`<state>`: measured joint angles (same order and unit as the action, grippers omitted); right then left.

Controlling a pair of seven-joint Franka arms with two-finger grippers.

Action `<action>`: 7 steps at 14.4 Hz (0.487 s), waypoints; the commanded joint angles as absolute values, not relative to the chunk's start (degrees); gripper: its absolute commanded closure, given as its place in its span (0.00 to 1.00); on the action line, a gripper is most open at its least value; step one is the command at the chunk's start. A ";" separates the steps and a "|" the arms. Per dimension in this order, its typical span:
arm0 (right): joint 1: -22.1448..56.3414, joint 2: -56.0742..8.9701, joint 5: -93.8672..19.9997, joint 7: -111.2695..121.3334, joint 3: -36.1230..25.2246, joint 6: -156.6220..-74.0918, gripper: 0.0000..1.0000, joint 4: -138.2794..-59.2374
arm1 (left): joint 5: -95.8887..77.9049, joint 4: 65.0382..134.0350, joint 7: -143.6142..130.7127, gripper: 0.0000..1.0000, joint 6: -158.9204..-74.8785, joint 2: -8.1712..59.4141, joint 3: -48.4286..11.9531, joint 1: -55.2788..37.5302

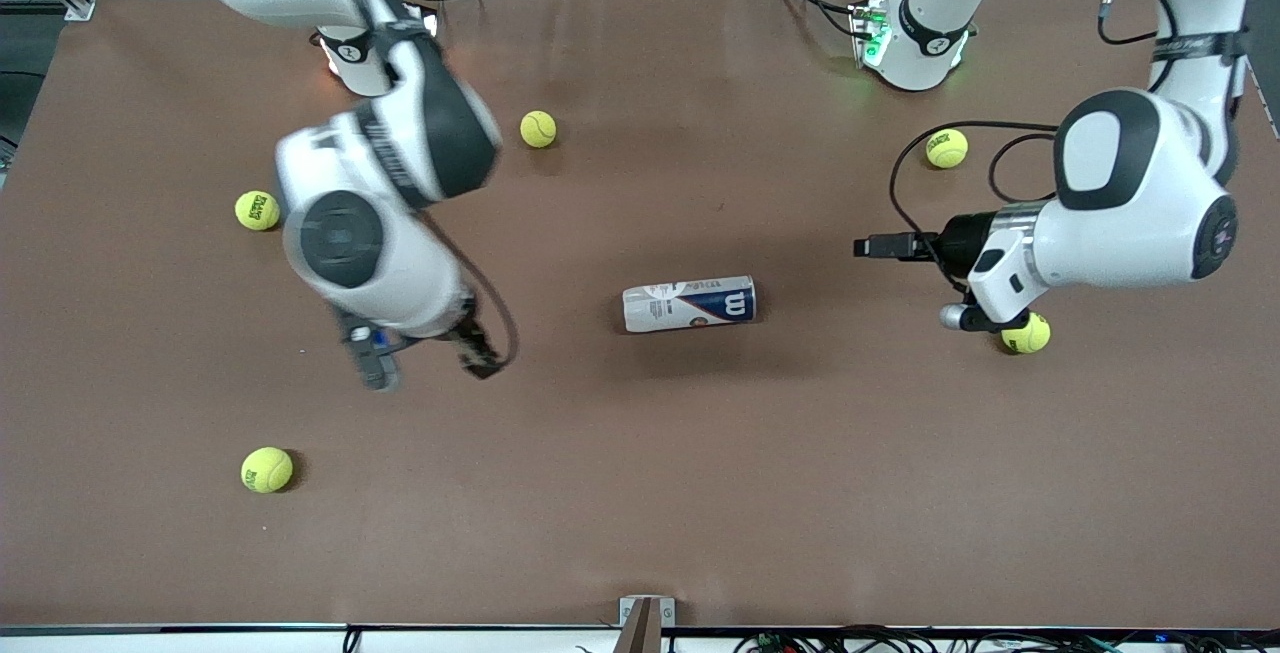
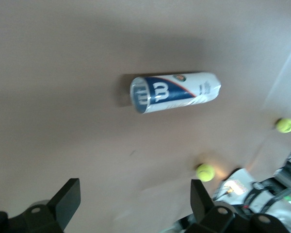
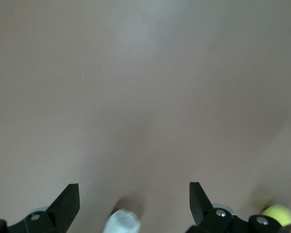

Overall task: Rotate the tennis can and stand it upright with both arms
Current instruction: 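Release the can with the right gripper while the left gripper approaches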

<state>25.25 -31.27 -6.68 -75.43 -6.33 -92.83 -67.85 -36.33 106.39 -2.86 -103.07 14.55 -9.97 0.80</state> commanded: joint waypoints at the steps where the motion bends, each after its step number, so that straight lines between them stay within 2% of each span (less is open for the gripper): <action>1: 17.52 -20.32 -6.07 -59.13 -5.18 -94.13 0.00 -81.89 | -45.92 111.95 2.17 0.00 -107.39 14.06 -10.11 0.97; 7: 1.17 -17.23 -2.21 -28.25 -5.27 -92.64 0.00 -83.94 | -71.84 125.75 22.27 0.00 -117.85 15.37 -10.28 0.26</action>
